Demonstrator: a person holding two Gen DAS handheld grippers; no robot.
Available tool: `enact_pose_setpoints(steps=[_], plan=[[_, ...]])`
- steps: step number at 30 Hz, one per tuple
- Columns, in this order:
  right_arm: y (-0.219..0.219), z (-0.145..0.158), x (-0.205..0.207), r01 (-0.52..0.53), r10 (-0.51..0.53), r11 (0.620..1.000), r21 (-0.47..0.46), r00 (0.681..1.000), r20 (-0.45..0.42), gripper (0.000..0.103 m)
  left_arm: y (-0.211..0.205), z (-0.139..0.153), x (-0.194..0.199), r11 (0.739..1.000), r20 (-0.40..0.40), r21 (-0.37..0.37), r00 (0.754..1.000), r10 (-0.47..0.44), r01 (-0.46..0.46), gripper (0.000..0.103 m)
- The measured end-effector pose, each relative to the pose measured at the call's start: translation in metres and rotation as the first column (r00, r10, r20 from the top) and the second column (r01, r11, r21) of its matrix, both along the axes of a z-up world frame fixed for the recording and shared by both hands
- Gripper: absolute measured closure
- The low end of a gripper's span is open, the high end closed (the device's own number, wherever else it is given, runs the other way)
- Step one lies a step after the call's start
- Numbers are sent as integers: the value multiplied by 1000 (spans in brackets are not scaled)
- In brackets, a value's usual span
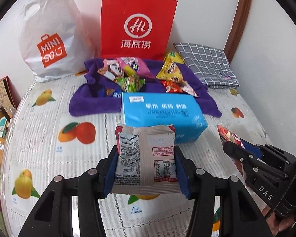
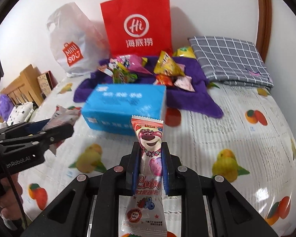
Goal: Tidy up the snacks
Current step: 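Carry white packet in left tool while right tool carries bear lollipop to towel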
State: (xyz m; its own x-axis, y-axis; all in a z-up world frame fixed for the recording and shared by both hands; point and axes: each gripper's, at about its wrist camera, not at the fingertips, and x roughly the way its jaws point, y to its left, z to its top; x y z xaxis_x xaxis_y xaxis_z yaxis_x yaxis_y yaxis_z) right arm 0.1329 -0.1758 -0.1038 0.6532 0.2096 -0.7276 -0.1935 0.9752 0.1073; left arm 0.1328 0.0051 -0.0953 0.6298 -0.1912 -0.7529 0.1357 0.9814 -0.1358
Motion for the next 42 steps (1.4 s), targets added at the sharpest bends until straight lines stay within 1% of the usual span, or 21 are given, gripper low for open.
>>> enact_pose_setpoints(steps=[9,14,19,31,37,42], plan=[[4,30,20,2,-3,1000,21,999,35,83,1,22,20,1000,17,-14,1000,-6,6,53],[4,41,36,1,-3,999,32,999,51,83,-1,32,33,1000,20,-18,1000,-6,7,53],[2,48,54,-1,-1,999,37,998,56,83,-1,38,48,1000,22,-26,1000,-7,7,53],[1,59,91,-9,7,1000,29,998,65,83,-3,47,77,1000,24,-16,1000,-8,9,53],[-2,66,112,-25,22,998,53,998,62,83,-2,53,92,1000,34,-14,999,-6,6,53],[-3,69,126,-25,22,998,52,998,64,83,1,54,105,1000,31,-19,1000,0,0,53]])
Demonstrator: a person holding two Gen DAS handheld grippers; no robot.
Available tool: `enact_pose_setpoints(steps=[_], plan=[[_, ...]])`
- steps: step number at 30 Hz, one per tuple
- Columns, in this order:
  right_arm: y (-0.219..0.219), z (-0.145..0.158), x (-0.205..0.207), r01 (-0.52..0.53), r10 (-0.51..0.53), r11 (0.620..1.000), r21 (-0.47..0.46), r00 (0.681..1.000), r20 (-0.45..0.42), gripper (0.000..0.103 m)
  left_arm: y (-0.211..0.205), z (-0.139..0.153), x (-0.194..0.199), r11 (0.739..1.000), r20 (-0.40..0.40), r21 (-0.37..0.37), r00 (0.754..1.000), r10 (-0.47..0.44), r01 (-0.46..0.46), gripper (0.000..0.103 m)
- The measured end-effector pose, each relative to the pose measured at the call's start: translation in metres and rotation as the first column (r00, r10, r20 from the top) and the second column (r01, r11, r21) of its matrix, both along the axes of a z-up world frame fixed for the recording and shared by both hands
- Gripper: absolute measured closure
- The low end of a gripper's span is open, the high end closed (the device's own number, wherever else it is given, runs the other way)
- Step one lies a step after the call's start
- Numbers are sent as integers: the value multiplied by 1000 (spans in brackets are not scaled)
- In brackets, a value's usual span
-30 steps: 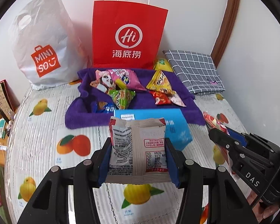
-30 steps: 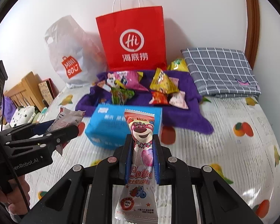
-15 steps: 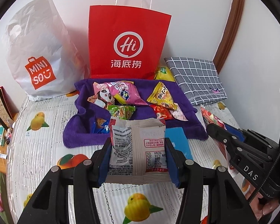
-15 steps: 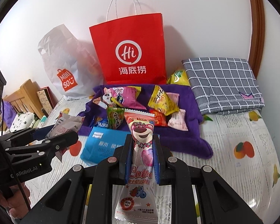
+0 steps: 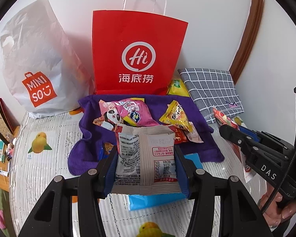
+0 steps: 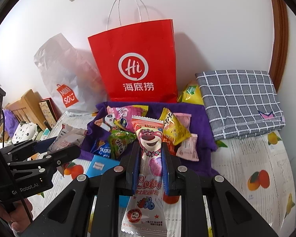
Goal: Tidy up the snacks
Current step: 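Carry white packet in left tool while right tool carries bear lollipop to towel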
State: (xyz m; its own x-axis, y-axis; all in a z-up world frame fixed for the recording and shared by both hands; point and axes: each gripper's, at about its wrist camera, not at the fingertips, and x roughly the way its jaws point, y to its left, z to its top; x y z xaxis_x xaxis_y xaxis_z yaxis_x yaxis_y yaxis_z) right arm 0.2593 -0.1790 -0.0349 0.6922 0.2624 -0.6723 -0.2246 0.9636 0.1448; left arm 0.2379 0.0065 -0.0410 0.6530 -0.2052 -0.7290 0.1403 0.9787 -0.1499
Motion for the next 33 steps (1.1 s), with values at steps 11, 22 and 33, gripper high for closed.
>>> enact_pose_setpoints(steps=[11,22,33], plan=[[0,8,35,7,-7,1000,-18,1000,15,83,23,2,29,999,6,-1,999,40,-40,53],[2,5,64,4,-4,1000,-28,1000,10,83,27,1,51,999,17,8,999,43,-43,53],[-3,-6,77,-2,1,999,-45,1000,-6,83,17,-5,68,1000,-4,4,1000,25,-25,53]])
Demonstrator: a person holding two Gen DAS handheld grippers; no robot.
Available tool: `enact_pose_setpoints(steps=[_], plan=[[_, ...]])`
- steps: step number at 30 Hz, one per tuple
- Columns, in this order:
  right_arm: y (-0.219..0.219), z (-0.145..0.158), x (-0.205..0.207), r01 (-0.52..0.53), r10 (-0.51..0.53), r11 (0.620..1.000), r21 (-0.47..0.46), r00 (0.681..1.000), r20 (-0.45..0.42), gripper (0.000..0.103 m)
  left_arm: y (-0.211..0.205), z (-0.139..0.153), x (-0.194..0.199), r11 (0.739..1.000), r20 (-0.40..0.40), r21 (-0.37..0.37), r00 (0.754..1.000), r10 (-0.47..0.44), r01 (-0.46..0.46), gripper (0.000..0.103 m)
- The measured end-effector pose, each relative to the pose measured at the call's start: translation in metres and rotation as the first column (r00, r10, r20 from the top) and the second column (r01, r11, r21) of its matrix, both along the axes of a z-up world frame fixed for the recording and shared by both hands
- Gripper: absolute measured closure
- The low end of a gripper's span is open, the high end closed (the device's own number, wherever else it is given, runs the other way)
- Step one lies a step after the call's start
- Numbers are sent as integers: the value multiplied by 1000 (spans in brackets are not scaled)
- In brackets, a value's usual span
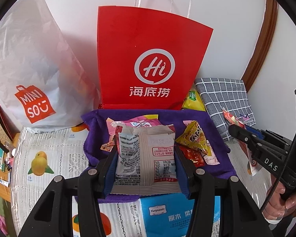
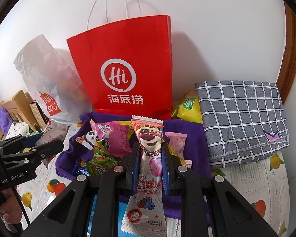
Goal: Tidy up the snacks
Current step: 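Carry white packet in left tool while right tool carries bear lollipop to towel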
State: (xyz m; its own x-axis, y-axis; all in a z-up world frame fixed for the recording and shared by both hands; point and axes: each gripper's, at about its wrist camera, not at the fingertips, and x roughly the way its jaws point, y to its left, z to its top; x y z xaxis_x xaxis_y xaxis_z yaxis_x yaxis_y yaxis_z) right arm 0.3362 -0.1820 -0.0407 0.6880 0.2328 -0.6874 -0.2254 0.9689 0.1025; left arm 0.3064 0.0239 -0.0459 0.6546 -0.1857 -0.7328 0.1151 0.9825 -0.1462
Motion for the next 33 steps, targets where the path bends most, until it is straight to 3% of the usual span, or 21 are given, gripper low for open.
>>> enact_pose_setpoints(steps=[16,33], plan=[[-28,-46,31,34,-37,999,-33,996,-83,83,-28,-38,36,997,-89,-53,994,-63,58,53],[-37,-87,59,41,-47,998,-38,984,-170,83,-51,-73,57,993,-152,-36,982,-116,112,52]])
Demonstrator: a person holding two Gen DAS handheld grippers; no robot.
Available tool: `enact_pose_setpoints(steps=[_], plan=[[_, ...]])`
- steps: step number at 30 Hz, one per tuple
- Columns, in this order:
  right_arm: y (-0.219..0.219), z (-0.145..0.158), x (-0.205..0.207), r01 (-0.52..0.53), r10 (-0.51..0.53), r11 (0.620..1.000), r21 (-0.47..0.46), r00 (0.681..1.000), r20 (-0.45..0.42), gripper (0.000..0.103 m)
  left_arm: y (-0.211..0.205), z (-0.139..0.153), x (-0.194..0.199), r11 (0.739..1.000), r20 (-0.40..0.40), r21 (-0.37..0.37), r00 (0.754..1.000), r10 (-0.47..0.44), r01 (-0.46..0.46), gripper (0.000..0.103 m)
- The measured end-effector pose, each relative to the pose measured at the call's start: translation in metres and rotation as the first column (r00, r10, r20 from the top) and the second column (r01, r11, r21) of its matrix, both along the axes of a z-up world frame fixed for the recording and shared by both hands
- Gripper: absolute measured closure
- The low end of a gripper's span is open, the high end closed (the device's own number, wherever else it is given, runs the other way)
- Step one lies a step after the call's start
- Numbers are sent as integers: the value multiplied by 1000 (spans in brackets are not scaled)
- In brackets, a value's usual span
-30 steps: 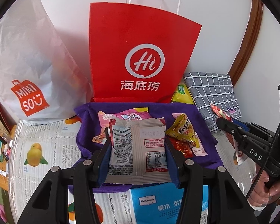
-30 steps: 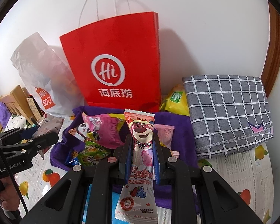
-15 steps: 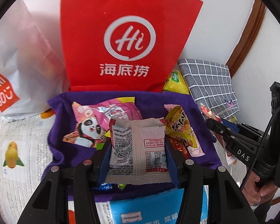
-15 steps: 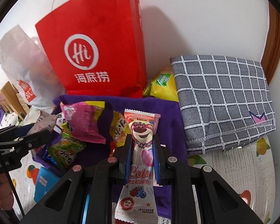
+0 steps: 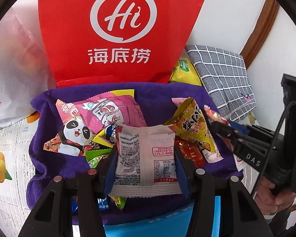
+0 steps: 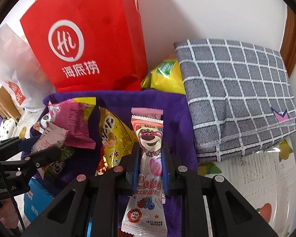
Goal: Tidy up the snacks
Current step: 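Carry white packet in left tool while right tool carries bear lollipop to towel, then open both tools to release the white packet and bear lollipop on the towel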
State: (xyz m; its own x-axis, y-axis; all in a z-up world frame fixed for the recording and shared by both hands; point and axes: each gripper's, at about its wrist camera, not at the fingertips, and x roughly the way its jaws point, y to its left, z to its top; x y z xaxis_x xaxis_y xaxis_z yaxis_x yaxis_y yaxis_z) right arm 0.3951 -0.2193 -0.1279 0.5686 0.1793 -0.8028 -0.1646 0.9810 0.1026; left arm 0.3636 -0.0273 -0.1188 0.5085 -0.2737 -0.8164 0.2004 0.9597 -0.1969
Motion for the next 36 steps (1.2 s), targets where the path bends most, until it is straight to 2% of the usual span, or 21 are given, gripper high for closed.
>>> enact_pose_setpoints(steps=[13,17,27,31,34,36], plan=[[6,-22,7,-2,1,999,-33,999,-35,82,-1,-11,7,1000,-21,-4,1000,-7,6,52],[7,-22,8,-10,9,999,-39,999,-40,78,1,-11,9,1000,-28,-18,1000,-4,4,51],[15,-18,-2,-39,37,997,-68,999,-30,76,7,-10,6,1000,-17,-17,1000,13,-13,50],[20,-13,-3,-33,31,997,-63,999,-23,68,14,-6,2,1000,-20,-24,1000,7,-7,48],[18,-5,-6,-25,25,999,-47,1000,-2,60,18,1,-3,999,-13,-42,1000,-4,3,40],[19,2,-9,-17,18,999,-44,1000,10,59,19,6,-7,1000,-1,-30,1000,5,-5,38]])
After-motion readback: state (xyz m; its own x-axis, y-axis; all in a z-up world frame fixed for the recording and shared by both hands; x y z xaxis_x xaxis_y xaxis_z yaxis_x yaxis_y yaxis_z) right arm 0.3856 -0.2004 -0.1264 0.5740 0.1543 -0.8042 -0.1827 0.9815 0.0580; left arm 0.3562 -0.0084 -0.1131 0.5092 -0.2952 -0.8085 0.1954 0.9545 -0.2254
